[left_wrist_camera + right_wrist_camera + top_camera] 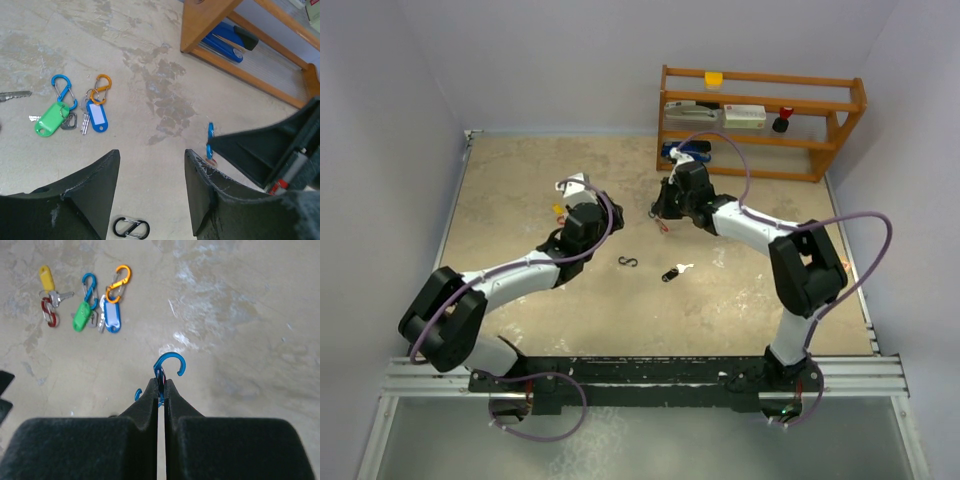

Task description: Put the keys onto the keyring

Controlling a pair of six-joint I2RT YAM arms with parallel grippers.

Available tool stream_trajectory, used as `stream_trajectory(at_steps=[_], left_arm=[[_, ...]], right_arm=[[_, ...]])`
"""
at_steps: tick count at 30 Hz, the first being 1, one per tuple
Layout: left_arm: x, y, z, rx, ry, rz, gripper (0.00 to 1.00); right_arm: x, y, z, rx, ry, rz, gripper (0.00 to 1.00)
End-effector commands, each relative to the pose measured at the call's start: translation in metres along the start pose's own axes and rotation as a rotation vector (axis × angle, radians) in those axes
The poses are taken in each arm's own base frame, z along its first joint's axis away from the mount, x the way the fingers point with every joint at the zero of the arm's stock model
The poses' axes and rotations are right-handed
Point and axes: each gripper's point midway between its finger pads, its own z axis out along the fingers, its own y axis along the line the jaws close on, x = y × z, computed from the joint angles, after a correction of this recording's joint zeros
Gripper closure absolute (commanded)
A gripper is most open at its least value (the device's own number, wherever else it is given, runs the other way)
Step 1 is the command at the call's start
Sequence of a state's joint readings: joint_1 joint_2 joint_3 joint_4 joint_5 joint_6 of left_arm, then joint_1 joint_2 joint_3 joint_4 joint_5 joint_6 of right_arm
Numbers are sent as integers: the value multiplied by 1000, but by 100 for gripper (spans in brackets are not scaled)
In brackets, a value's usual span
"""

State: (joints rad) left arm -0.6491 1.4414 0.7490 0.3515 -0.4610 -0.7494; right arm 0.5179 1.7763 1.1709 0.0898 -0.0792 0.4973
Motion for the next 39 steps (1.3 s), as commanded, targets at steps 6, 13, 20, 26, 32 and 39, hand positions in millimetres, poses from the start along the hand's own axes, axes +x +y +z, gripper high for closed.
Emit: stream_trajectory(at_steps=[6,13,20,26,32,39], left_arm=[[-17,1,-12,8,-48,-45,48],[-17,6,-13,-3,-53,-46,48],[-16,8,-14,-3,-50,-47,48],[-15,8,-13,-5,-48,-48,48],[-14,9,-13,-6,-48,-48,48],[-13,10,-12,-9,-46,-47,48]], right_arm=[[-21,47,28,-194,17,-30,100],[-19,59,42,-256,43,35,96],[-17,61,50,-273,42,85,88],[-17,62,57,-275,41,112,84],[-14,59,64,-267,47,141,77],[-11,57,70,-262,59,156,73]])
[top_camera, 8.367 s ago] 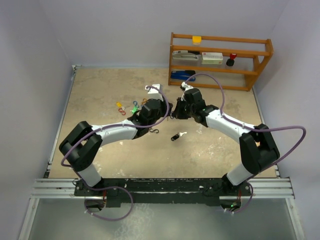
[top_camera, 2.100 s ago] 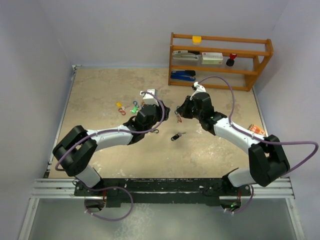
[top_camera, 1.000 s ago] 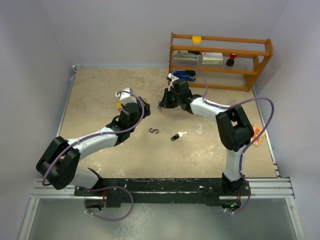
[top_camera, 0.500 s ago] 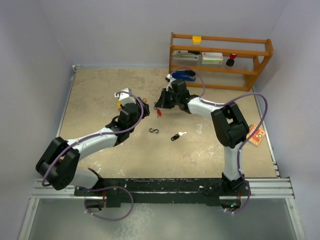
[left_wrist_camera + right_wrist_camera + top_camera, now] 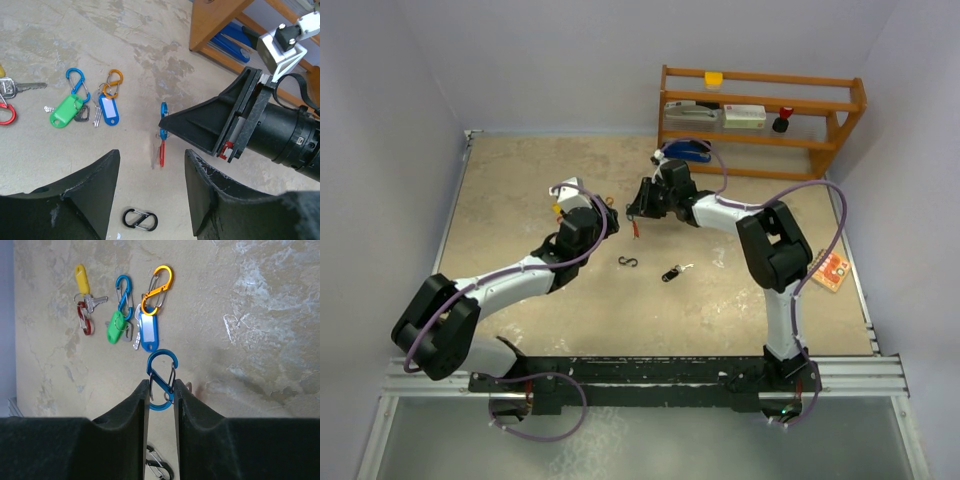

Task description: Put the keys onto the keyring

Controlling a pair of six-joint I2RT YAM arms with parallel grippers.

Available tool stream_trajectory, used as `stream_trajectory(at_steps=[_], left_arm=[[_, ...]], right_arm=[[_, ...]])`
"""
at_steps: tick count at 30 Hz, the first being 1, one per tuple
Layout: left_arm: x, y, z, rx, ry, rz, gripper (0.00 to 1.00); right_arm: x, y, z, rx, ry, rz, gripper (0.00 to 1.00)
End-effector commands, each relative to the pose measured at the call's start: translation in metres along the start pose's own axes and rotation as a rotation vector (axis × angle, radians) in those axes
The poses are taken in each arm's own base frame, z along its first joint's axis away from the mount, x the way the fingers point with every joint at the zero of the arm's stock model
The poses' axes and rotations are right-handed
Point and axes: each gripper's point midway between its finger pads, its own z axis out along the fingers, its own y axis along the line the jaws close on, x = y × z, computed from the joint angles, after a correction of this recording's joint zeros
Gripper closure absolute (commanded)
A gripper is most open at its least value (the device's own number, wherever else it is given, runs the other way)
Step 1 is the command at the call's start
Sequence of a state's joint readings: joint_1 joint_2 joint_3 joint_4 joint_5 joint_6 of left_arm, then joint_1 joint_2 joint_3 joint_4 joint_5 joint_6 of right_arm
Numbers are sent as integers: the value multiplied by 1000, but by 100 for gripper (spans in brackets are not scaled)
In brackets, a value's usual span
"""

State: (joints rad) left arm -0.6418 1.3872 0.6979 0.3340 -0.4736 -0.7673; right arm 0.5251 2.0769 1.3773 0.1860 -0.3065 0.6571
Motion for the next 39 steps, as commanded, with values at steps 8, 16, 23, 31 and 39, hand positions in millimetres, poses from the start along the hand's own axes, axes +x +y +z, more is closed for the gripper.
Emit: stream_trajectory(at_steps=[8,16,23,31,39], left_arm=[[-13,-4,-2,13,-44,-34,48],[-15,-4,-2,14,-46,-36,48],[-15,-5,-1,6,-37,-26,46],[16,-14,16,27,88,29,45],[51,-6,25,17,193,67,45]], right_arm=[[-21,21,7,-68,-31,0,67],[-21,21,10,-67,-16,-12,56],[-33,16,-16,5,-92,-65,47],[-15,-16,-69,213,-53,-167,40],[12,-42,-118,337,-20,-284,36]])
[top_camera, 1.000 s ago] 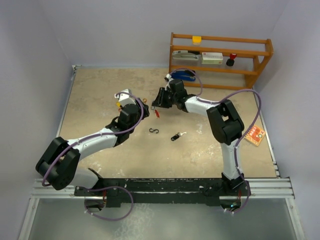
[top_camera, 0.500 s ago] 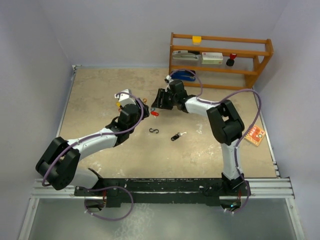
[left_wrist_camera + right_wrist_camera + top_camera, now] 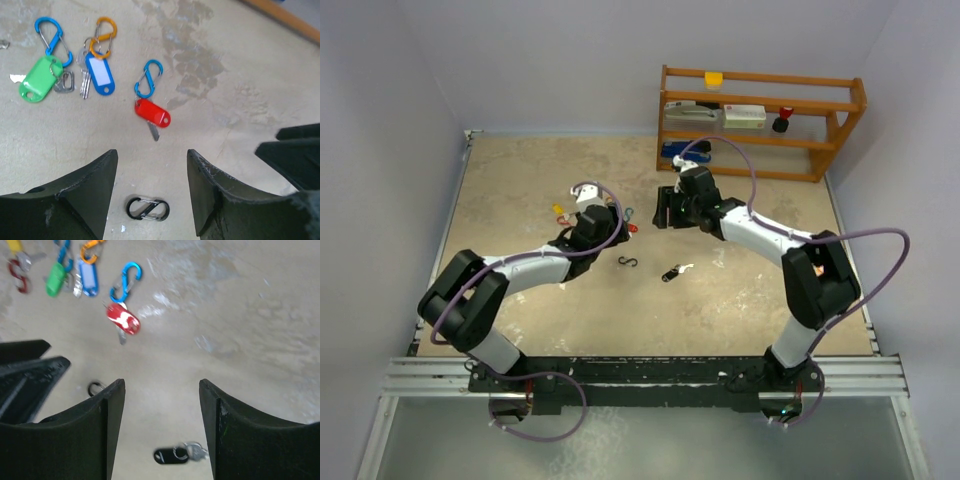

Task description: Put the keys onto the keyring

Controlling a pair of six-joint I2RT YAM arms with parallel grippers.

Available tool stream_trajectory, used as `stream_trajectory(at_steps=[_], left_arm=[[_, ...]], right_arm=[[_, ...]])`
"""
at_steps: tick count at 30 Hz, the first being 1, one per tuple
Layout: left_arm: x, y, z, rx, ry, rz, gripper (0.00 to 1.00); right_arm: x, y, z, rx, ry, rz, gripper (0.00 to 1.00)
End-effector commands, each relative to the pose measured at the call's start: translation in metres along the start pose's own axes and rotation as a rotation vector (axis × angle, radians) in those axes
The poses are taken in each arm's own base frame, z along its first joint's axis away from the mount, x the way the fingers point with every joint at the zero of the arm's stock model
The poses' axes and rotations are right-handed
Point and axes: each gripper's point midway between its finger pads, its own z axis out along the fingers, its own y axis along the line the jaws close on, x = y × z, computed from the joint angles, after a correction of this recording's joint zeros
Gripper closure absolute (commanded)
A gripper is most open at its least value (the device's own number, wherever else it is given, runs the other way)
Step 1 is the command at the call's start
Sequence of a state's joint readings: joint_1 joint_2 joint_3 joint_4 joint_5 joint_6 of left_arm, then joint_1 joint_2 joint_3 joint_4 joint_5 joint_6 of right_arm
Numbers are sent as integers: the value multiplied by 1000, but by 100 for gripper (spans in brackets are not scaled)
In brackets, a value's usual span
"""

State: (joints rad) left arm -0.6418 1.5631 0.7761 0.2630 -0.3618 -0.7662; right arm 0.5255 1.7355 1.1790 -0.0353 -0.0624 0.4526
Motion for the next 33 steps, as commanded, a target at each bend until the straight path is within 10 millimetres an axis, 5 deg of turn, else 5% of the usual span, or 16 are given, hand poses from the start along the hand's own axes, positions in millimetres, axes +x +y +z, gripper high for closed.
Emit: stream_trajectory(at_steps=[1,6,16,33], left_arm=[[-6,-10,1,30,-1,2,45],[-12,-6,2,5,-25,-20,45],[-39,12,-14,-45,-122,-113,45],[-71,62,-46,-109,-215,-224,43]], right_arm=[[19,-21,-21,80,38,-111,37],[35,-12,-25,23,45,-189,38],[62,55,3,-85,108,-492,39],[83,79,36,-116,168,-609,44]])
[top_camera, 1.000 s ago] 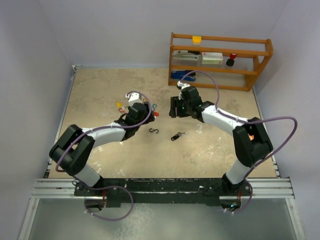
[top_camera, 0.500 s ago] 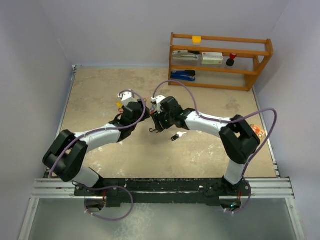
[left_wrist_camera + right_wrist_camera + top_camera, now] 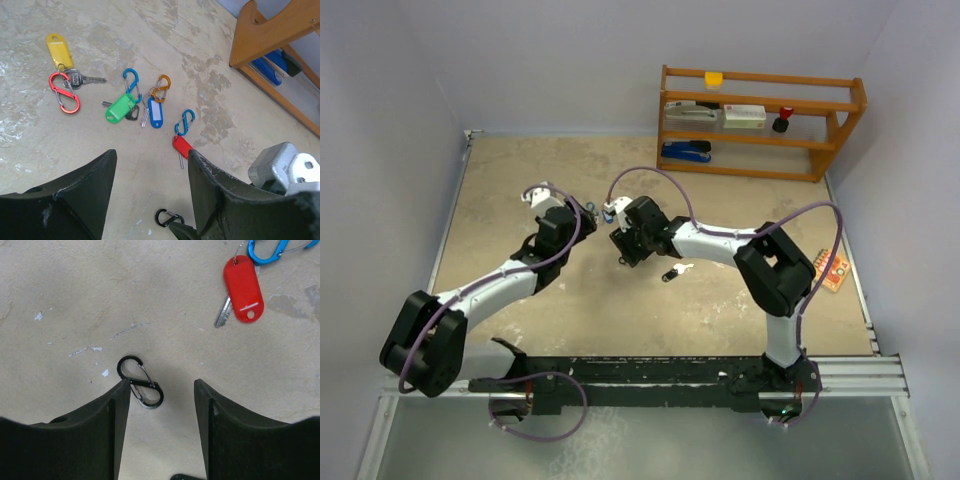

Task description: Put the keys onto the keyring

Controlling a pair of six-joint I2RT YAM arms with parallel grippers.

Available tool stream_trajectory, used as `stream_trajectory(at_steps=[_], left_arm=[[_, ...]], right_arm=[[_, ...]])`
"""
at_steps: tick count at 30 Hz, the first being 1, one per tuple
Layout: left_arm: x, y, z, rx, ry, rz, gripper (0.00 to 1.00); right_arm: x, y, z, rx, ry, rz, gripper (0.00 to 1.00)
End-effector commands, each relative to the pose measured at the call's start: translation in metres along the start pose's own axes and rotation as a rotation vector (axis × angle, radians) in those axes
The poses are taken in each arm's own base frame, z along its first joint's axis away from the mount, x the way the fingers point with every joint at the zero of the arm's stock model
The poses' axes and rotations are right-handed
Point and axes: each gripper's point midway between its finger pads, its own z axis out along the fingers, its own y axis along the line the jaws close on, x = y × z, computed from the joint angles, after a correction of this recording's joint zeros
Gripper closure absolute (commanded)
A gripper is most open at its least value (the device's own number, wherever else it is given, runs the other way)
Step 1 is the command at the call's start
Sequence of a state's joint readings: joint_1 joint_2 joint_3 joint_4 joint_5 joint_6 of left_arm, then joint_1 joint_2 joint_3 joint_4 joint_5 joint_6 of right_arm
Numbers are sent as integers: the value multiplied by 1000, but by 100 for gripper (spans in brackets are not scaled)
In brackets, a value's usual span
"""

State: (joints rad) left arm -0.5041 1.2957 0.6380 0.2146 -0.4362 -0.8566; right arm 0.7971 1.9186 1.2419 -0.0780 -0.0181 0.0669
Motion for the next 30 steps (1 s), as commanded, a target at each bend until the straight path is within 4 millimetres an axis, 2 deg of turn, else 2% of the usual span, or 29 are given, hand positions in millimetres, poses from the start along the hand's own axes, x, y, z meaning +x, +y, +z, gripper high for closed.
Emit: stream_trajectory(at_steps=[1,15,20,30], left_arm=[[-14,4,-4,-5,-43,-48,43],[-17,8,-3,-7,-45,-58,43],[-20,11,-3,-13,-50,-59,43],[-20,13,-1,-17,-45,-59,43]], right_arm=[[-16,4,-2,3,-22,-45,45],[3,11,2,-3,23,-74,52],[5,10,5,4,32,-77,56],[8,10,13,6,52,-85,57]])
